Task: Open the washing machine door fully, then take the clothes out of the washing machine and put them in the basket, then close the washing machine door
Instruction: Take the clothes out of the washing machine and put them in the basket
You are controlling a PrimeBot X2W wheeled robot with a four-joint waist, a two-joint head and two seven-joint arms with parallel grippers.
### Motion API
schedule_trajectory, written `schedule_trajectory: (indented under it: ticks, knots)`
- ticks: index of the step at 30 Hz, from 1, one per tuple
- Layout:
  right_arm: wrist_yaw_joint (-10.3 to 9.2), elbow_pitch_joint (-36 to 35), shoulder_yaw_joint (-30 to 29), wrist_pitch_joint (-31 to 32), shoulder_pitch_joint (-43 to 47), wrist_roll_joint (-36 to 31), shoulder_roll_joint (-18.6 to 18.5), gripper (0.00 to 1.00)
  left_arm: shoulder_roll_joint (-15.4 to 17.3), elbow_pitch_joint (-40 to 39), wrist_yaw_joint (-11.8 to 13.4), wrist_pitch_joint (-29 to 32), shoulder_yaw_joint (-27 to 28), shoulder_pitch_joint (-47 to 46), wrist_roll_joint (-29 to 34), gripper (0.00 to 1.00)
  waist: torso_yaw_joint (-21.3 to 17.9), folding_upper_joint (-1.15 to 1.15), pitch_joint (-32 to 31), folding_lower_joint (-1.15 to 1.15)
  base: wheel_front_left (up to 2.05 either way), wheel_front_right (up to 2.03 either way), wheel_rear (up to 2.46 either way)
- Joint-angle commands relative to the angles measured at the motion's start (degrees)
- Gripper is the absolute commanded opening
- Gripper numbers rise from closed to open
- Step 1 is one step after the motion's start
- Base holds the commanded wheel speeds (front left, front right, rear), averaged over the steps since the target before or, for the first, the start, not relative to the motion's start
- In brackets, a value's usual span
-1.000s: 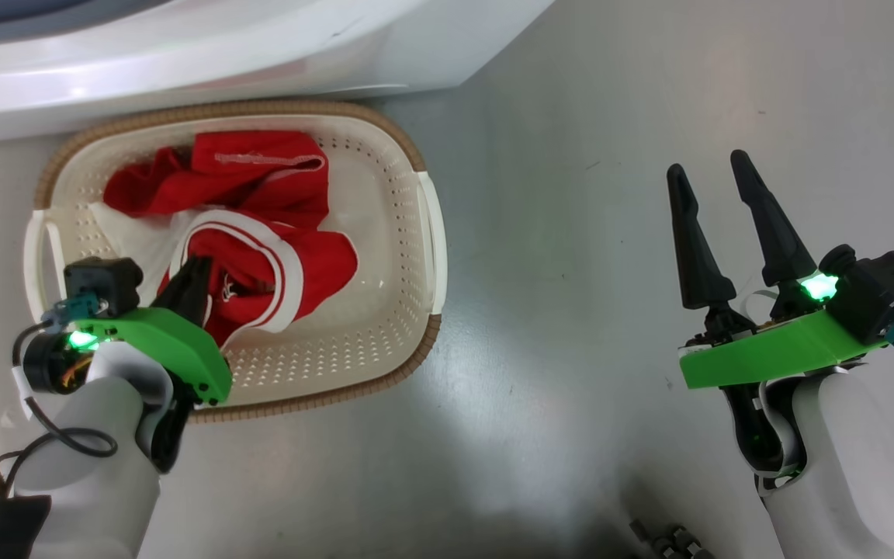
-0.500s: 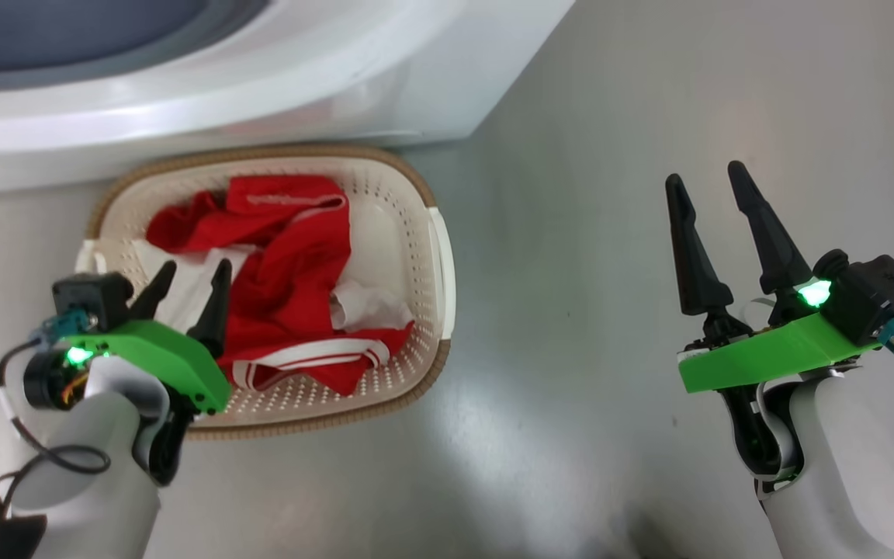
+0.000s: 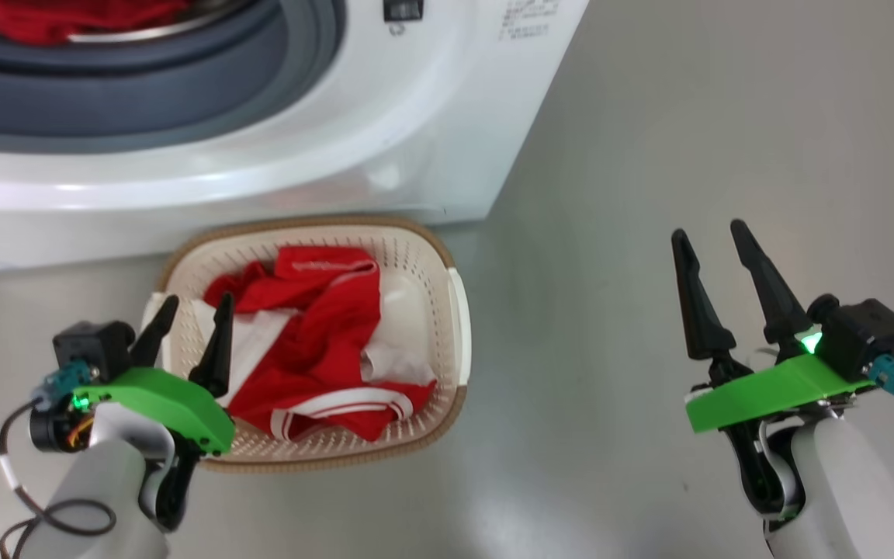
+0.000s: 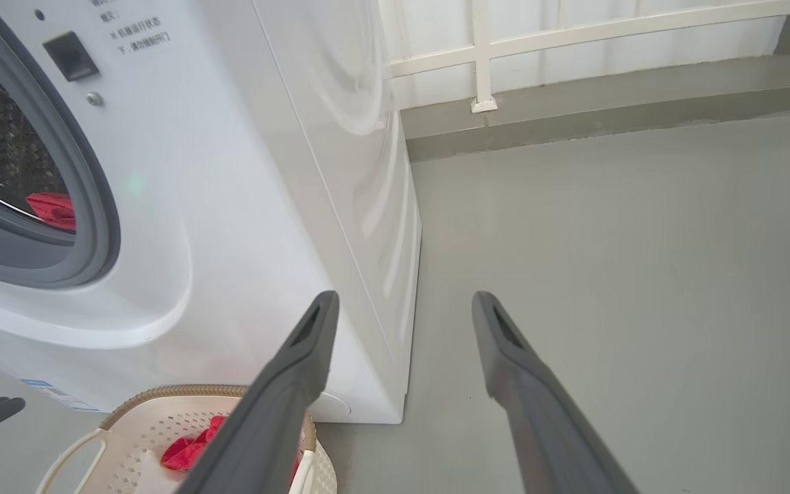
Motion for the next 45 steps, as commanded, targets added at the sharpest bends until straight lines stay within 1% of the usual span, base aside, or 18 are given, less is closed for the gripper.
schedule_trajectory:
  ticks: [1,11,12,16,34,45]
  knots:
    - [0.36,-0.81,0.73,-0.37,1.86,-0.45,-0.05,1.00,1.41,-2.28,0.07,-0.47,2.82,2.24,1.40,1.00,1.26,0.00,-4.17,0.00,0.00,0.00,0.00]
    - [0.36,0.80,-0.27,-0.37,6.21,-1.19,-0.05,1.00,-0.14,-10.68,0.07,-0.47,9.02,9.67,6.91,1.00,2.60,0.00,-11.93,0.00,0.00,0.00,0.00]
    - [0.36,1.03,-0.45,-0.37,7.29,-1.30,-0.05,1.00,-0.36,-12.64,0.07,-0.47,10.06,11.49,8.05,1.00,2.78,0.00,-13.45,0.00,0.00,0.00,0.00]
    - [0.36,1.27,-0.98,-0.37,9.30,-1.48,-0.05,1.00,-0.88,-16.49,0.07,-0.47,12.03,14.93,9.61,1.00,3.23,0.00,-15.94,0.00,0.00,0.00,0.00]
    - [0.36,0.94,-3.49,-0.37,17.61,-2.23,-0.05,1.00,-3.10,-30.21,0.07,-0.47,17.69,28.72,13.77,1.00,5.08,0.00,-24.43,0.00,0.00,0.00,0.00]
    - [0.36,0.38,-4.63,-0.37,21.12,-2.56,-0.05,1.00,-4.81,-36.72,0.07,-0.47,20.66,36.02,15.39,1.00,5.54,0.00,-26.54,0.00,0.00,0.00,0.00]
